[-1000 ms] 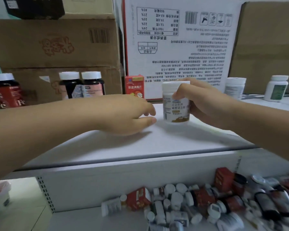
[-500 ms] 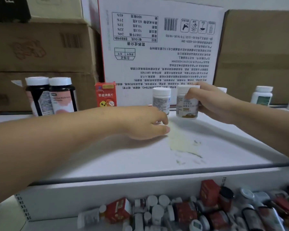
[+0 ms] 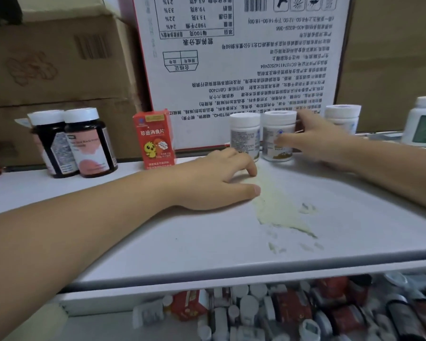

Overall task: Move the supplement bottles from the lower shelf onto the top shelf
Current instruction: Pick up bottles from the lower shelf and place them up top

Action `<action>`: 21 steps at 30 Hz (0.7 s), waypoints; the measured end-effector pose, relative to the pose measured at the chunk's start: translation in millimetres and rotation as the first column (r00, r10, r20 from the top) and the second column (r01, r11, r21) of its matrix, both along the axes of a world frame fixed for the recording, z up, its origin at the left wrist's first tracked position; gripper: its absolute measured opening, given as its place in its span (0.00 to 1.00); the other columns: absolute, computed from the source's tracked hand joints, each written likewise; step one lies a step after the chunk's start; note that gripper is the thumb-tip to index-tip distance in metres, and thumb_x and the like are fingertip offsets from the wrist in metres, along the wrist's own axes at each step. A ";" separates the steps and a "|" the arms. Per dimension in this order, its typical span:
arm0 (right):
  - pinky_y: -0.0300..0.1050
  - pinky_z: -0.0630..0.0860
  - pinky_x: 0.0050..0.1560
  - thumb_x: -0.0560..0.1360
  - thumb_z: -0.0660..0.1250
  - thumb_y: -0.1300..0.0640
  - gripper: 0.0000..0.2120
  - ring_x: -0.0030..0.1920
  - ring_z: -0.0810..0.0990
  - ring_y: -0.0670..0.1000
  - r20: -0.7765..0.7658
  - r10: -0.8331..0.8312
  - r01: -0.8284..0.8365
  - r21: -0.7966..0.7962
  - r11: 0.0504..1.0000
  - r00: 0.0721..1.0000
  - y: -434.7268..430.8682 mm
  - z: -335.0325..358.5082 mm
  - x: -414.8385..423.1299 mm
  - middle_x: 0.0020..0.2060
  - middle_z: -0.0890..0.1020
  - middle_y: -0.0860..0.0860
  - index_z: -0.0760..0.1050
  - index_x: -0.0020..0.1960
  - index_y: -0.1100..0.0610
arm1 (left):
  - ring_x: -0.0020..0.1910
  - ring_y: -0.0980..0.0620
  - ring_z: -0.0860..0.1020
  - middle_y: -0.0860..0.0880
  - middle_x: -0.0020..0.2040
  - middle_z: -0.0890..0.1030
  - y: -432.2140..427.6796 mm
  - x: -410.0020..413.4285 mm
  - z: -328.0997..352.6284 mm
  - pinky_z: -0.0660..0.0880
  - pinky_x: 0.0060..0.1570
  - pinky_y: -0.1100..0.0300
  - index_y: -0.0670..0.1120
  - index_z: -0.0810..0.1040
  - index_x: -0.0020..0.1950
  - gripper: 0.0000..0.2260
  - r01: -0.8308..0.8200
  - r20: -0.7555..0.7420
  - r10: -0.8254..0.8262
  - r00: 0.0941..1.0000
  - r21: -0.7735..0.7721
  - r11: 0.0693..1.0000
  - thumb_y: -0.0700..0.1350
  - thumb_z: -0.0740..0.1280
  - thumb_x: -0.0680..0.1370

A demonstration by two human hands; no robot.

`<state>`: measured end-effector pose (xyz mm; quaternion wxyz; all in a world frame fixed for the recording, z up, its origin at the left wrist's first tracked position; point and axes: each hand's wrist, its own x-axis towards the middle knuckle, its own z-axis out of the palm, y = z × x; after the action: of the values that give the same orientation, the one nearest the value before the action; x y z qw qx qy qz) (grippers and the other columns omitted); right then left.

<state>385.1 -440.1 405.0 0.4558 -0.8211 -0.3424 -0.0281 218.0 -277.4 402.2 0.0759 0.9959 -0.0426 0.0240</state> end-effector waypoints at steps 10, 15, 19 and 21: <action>0.50 0.74 0.62 0.72 0.74 0.52 0.22 0.56 0.79 0.49 0.024 0.018 -0.016 -0.075 0.997 1.000 0.0 0.4 5.1 0.55 0.80 0.46 0.70 0.63 0.50 | 0.70 0.53 0.65 0.53 0.69 0.68 3.1 7.4 -0.9 0.63 0.70 0.53 0.57 0.67 0.68 0.19 0.000 -0.020 -0.001 1.000 -0.062 0.998 0.61 0.60 0.79; 0.50 0.73 0.64 0.72 0.73 0.50 0.24 0.57 0.79 0.47 0.055 0.033 -0.028 -0.098 0.995 0.998 1.8 -1.7 9.0 0.57 0.80 0.45 0.69 0.65 0.50 | 0.70 0.53 0.64 0.53 0.69 0.68 4.5 8.9 -2.0 0.63 0.70 0.53 0.58 0.67 0.68 0.19 0.002 -0.020 -0.003 1.000 -0.068 0.998 0.62 0.60 0.79; 0.44 0.73 0.61 0.74 0.72 0.52 0.23 0.56 0.79 0.46 0.099 0.042 -0.030 -0.125 0.992 0.994 2.6 -1.3 8.0 0.57 0.79 0.45 0.69 0.67 0.52 | 0.70 0.53 0.64 0.54 0.69 0.68 8.1 9.1 -3.7 0.63 0.71 0.50 0.58 0.67 0.67 0.19 0.014 -0.013 -0.015 1.000 -0.078 0.997 0.63 0.60 0.79; 0.45 0.73 0.61 0.74 0.71 0.51 0.22 0.56 0.79 0.46 0.124 0.047 -0.027 -0.163 0.986 0.991 2.8 -0.9 5.5 0.56 0.80 0.44 0.71 0.66 0.51 | 0.71 0.53 0.64 0.54 0.70 0.67 8.2 8.6 -3.5 0.63 0.71 0.50 0.58 0.67 0.68 0.19 0.011 -0.014 -0.013 1.000 -0.077 0.997 0.63 0.60 0.79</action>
<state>390.7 -437.3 404.1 0.3657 -0.8453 -0.3871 -0.0442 226.6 -269.2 398.7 0.1144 0.9922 -0.0471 0.0178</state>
